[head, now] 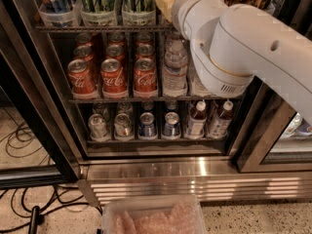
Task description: Pick orange can from top shelf of fridge
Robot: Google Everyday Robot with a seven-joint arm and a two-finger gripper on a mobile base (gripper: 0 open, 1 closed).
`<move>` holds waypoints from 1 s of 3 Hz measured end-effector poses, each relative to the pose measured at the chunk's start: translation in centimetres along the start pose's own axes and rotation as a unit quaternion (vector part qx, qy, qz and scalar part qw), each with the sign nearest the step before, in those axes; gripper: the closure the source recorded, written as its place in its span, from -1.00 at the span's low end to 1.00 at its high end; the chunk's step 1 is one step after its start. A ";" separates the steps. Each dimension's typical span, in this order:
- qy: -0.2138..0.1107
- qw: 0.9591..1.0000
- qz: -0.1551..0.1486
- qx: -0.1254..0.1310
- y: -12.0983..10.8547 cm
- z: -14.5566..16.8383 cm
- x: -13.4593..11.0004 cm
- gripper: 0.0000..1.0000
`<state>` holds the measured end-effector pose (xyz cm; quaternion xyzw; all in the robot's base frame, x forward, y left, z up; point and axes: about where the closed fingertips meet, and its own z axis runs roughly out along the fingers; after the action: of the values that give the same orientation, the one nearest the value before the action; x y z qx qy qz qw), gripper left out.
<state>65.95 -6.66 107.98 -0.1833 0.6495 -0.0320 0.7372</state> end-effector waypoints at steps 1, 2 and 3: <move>0.000 1.000 0.000 0.000 0.0 0.0 0.0 0.20; 0.000 1.000 0.000 0.000 0.0 0.0 0.0 0.67; 0.000 1.000 0.000 0.000 0.0 0.0 0.0 1.00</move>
Offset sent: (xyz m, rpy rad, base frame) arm 0.0000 0.0000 0.0000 0.0000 0.0000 0.0000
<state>65.95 -6.65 107.99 -0.1833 0.6495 -0.0320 0.7373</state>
